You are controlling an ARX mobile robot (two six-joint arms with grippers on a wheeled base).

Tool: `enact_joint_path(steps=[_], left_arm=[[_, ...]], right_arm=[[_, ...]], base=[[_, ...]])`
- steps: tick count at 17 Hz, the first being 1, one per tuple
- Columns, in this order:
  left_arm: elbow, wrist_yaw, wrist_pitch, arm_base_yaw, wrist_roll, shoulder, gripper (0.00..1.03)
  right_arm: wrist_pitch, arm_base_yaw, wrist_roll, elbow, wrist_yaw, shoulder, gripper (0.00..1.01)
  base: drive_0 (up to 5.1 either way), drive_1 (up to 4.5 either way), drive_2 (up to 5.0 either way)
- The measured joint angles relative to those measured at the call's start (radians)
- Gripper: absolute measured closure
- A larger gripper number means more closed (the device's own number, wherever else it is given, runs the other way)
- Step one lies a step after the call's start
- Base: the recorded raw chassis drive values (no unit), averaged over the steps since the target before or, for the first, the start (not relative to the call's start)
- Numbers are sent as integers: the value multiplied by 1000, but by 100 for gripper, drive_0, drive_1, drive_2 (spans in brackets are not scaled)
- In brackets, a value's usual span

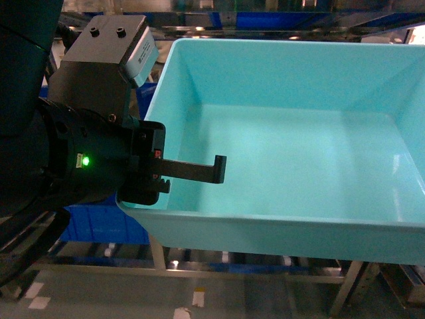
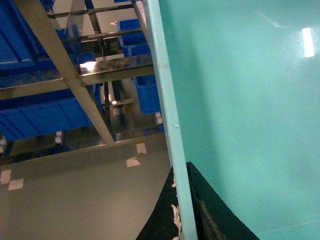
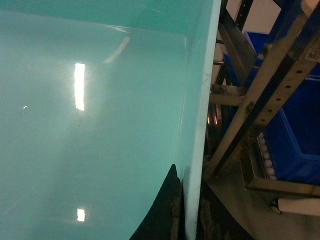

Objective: Organize blue bins on left shelf correctly

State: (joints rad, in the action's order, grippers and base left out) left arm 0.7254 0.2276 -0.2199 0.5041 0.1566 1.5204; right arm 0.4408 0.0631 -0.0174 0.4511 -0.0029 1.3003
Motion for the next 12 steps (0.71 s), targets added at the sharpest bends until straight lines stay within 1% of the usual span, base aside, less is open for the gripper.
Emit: enact_joint_path(steps=[9, 12], left_arm=[[0, 0, 2, 0, 0, -2, 101], [0, -1, 0, 0, 0, -3, 101]], right_arm=[[-1, 0, 0, 0, -1, 0, 99], [1, 0, 0, 0, -1, -1, 99]], base=[[-5, 429, -438], [0, 0, 0]])
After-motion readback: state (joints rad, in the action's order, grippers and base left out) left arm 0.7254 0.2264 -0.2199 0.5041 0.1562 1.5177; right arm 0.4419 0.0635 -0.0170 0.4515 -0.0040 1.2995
